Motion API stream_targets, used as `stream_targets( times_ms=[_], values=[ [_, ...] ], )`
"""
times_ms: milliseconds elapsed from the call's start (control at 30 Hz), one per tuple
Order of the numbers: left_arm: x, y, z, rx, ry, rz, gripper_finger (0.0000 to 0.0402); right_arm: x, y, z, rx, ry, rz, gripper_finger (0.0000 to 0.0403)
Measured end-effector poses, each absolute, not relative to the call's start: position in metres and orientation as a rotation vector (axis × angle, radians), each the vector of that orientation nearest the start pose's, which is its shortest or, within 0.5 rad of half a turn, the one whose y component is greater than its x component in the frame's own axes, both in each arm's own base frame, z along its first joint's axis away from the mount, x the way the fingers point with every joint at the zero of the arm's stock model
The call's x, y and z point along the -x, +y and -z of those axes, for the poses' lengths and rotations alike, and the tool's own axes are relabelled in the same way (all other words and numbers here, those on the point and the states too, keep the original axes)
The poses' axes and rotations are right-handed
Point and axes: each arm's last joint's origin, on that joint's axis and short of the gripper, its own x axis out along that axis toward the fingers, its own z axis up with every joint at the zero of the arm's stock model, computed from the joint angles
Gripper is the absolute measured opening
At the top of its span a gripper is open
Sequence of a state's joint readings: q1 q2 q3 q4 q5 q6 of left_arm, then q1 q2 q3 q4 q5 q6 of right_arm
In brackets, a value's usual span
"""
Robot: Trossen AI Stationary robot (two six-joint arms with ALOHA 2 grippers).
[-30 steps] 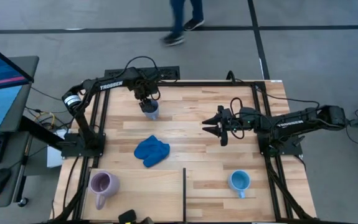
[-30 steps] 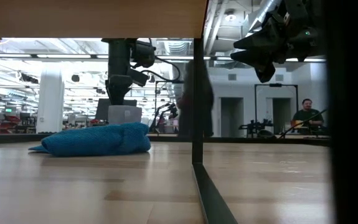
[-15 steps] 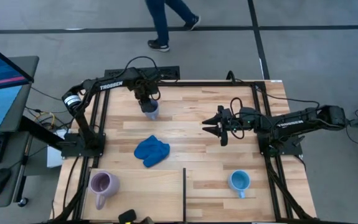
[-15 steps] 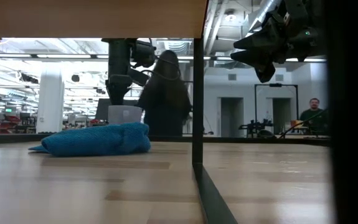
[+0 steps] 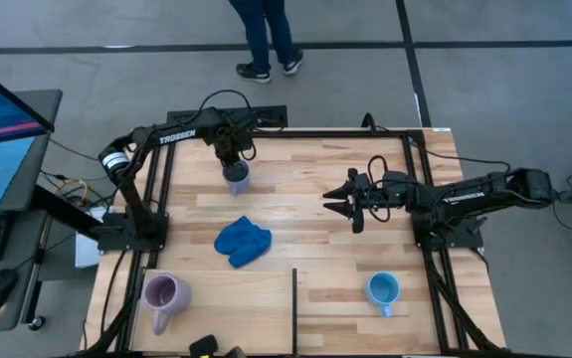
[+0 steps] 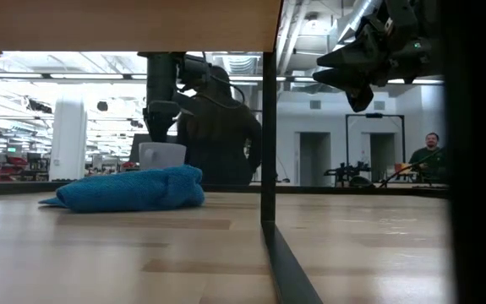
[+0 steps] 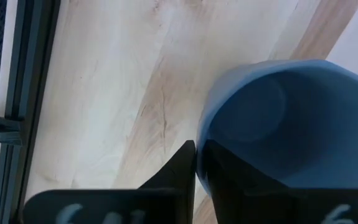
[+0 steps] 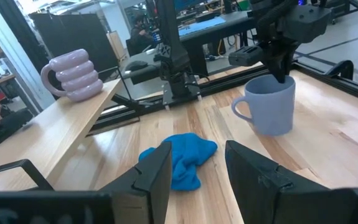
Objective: Stack small to large cups/mugs on shelf
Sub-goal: Put the top blue cup on the shelf
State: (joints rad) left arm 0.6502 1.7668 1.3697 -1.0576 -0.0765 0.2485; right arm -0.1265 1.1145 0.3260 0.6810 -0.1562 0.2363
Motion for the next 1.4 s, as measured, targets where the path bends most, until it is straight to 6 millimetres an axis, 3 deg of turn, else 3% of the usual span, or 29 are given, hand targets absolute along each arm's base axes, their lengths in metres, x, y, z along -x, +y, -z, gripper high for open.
stream_targets(
  times_ms=[233, 1400],
  values=[
    [-0.2629, 0.2026, -0.2269, 0.221, 1.472, -0.404, 0.0006, -0.2136, -0.0226, -0.1987, -0.251, 0.109, -0.017, 0.0171],
    [-0.2632, 0.2031, -0.2267, 0.200, 1.474, -0.389, 0.0013, -0.2136, -0.0226, -0.1986, -0.251, 0.110, -0.017, 0.0171]
  ],
)
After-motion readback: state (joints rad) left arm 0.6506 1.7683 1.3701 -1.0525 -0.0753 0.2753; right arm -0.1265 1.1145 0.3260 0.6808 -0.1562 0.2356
